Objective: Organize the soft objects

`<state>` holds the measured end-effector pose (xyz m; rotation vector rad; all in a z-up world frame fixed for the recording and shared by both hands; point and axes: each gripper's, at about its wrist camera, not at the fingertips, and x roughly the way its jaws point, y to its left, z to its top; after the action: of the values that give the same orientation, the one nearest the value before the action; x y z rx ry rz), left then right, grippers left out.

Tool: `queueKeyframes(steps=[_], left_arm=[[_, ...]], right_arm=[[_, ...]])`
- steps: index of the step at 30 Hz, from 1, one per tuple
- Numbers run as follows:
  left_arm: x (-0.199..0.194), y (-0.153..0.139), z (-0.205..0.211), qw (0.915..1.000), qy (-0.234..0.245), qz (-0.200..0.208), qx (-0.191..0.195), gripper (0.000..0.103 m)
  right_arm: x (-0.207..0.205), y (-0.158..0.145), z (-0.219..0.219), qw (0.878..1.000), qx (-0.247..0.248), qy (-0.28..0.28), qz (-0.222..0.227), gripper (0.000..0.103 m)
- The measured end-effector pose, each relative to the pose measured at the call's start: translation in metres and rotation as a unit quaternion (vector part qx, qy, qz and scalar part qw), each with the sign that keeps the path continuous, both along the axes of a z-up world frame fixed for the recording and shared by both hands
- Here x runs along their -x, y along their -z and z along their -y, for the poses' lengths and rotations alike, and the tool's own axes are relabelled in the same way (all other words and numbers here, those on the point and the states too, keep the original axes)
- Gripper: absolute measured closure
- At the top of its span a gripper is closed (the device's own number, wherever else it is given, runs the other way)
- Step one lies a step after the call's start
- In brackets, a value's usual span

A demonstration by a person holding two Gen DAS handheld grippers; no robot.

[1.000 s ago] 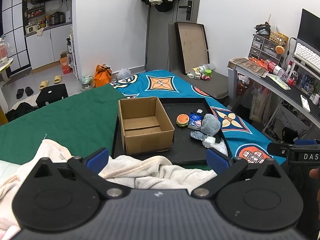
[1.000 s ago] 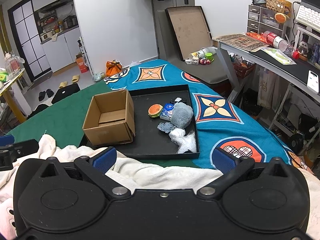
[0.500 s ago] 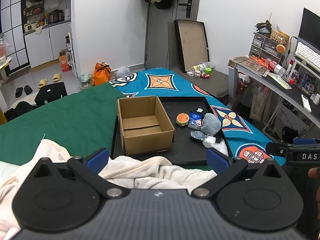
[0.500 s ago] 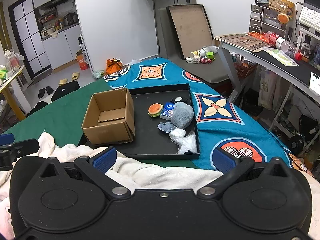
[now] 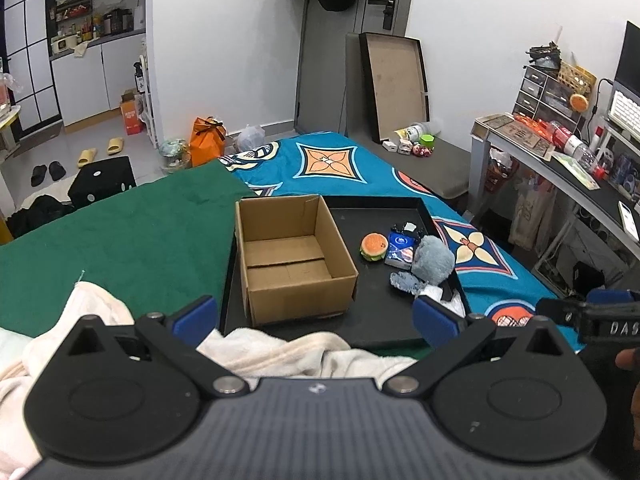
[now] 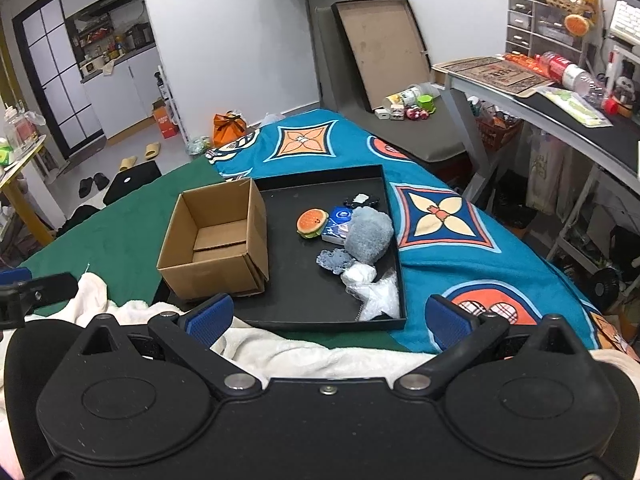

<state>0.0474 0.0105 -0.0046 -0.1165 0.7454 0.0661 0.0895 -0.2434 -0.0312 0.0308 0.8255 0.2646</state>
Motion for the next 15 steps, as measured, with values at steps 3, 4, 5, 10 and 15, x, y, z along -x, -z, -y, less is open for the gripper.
queueKeyframes(steps=[3,4,5,10,15], left_arm=[[-0.013,0.007,0.000,0.9999,-0.001,-0.007,-0.011,0.000],[-0.017,0.008,-0.001,0.9999,-0.002,-0.010,-0.013,0.000],[-0.021,0.010,-0.002,0.9999,-0.004,-0.012,-0.012,0.000],[-0.040,0.021,-0.007,0.9997,-0.010,-0.021,-0.006,0.000],[-0.059,0.032,-0.008,0.9996,-0.010,-0.027,-0.005,0.001]], right_arm=[[-0.011,0.006,0.000,1.000,-0.005,-0.009,-0.010,0.000],[-0.015,0.009,0.000,1.000,-0.009,-0.008,-0.012,0.000],[-0.019,0.012,0.001,1.000,-0.012,-0.006,-0.016,0.000],[-0.037,0.021,0.002,1.000,-0.005,-0.004,-0.012,0.000],[-0.055,0.030,0.010,1.000,-0.002,0.004,-0.011,0.000]])
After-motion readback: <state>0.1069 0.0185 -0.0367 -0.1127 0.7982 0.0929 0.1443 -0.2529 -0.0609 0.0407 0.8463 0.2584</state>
